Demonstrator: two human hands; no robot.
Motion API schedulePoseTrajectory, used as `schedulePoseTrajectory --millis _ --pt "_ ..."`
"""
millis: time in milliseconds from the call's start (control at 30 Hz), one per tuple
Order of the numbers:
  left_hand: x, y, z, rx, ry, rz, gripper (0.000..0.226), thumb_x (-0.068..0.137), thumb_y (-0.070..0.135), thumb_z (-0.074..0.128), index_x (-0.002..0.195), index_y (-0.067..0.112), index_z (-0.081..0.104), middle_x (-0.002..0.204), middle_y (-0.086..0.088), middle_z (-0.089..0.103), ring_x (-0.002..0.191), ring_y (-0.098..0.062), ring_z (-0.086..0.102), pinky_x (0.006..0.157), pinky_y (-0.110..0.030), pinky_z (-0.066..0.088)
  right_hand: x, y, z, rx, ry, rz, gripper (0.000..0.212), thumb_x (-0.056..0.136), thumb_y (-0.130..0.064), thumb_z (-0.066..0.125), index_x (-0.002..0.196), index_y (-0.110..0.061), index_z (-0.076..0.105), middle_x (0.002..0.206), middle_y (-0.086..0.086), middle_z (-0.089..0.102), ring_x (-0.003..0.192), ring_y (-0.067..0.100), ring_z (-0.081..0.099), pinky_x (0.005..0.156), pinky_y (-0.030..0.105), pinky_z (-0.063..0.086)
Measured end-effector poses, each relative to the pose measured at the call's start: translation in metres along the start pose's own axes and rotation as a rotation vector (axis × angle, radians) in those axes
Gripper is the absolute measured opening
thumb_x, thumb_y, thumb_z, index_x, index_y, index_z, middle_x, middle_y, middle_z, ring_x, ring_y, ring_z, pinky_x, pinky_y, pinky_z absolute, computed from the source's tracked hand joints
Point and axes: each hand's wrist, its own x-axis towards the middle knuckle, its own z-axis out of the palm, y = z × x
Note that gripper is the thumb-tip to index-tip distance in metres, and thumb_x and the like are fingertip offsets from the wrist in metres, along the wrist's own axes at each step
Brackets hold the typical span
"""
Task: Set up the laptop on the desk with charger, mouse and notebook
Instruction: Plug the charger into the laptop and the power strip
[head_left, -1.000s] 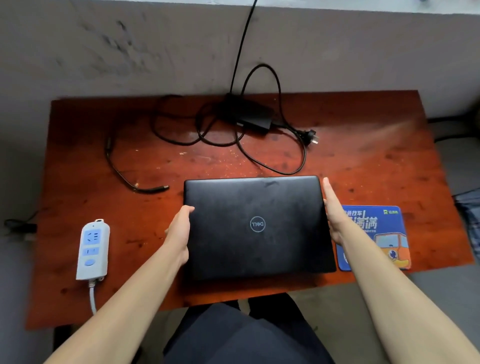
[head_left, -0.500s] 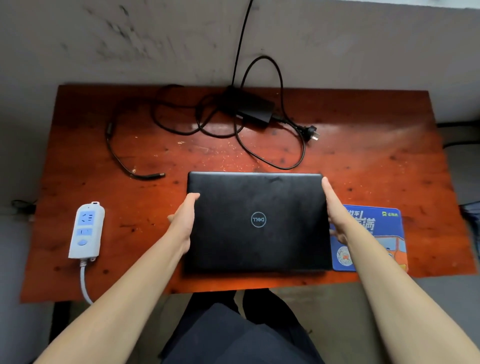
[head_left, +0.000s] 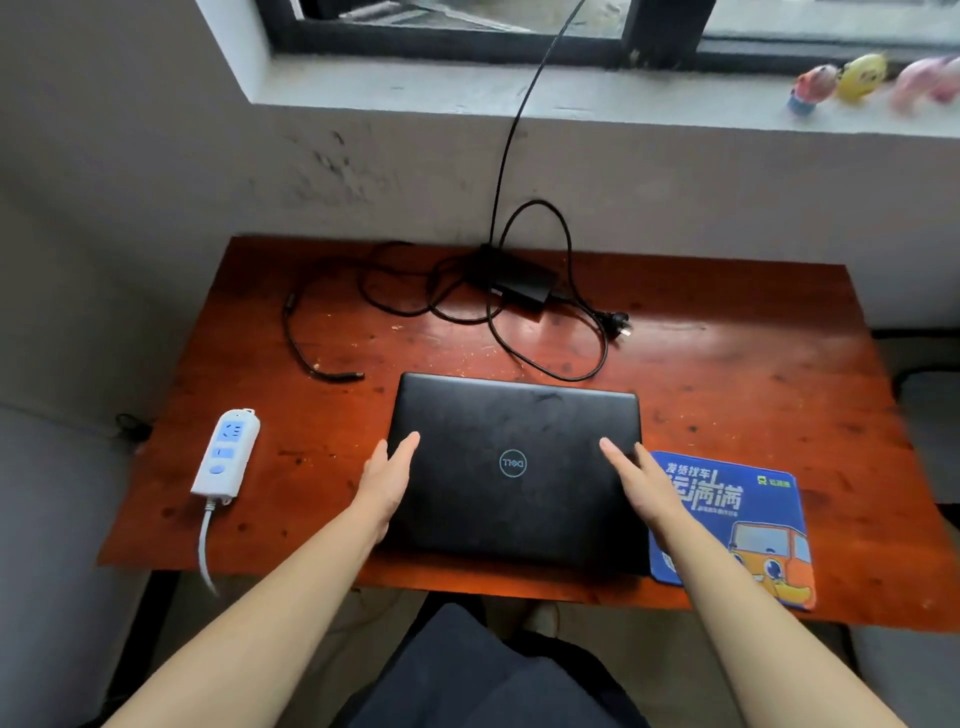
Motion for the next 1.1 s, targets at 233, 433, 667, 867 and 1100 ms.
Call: schedulePoseTrajectory --millis 233,433,667,867,1100 --pt "-0.028 0.005 -0.026 0.289 0.135 0.119 0.069 0.095 0.052 0.054 0.153 0.02 0.033 0.157 -0.009 0.036 0.144 -0.032 0.032 0.116 -0.05 0.031 0.014 -0.034 0.03 -0.357 0.079 -0.289 0.087 0.09 -0.052 0.065 0.157 -0.012 0.025 0.162 0.015 0.026 0.15 0.031 0.02 0.121 0.048 0.02" --pt "-0.022 0.005 -0.072 0.658 0.249 0.23 0.07 0.094 0.045 0.057 0.154 0.02 0.029 0.16 -0.01 0.03 0.147 -0.032 0.025 0.116 -0.053 0.03 -0.002 -0.056 0.087 -0.571 -0.044 -0.462 0.081 0.093 -0.044 0.062 0.158 -0.016 0.022 0.165 0.015 0.015 0.153 0.03 0.01 0.121 0.049 0.02" --pt "0.048 0.015 -0.103 0.952 0.268 0.409 0.076 0.096 0.041 0.053 0.157 0.022 0.013 0.166 -0.011 0.007 0.153 -0.03 0.003 0.121 -0.05 0.017 0.005 -0.08 0.141 -0.801 -0.041 -0.596 0.079 0.095 -0.049 0.055 0.159 -0.022 0.017 0.167 0.017 0.004 0.154 0.031 0.001 0.124 0.047 0.011" --pt "0.128 0.031 -0.111 1.109 0.167 0.618 0.066 0.097 0.031 0.047 0.156 0.019 0.021 0.164 -0.015 0.015 0.152 -0.031 0.009 0.121 -0.05 0.015 0.025 -0.083 0.197 -0.959 -0.007 -0.626 0.089 0.087 -0.077 0.038 0.159 -0.038 0.002 0.166 0.011 -0.016 0.152 0.032 -0.017 0.119 0.058 -0.007" --pt "0.166 0.029 -0.113 0.96 0.099 0.811 0.029 0.091 0.006 0.059 0.12 0.007 0.065 0.113 -0.013 0.06 0.109 -0.035 0.053 0.09 -0.048 0.047 0.037 -0.064 0.232 -1.046 0.172 -0.632 0.095 0.085 -0.082 0.036 0.16 -0.027 0.014 0.167 0.016 -0.007 0.153 0.036 -0.012 0.119 0.065 -0.001"
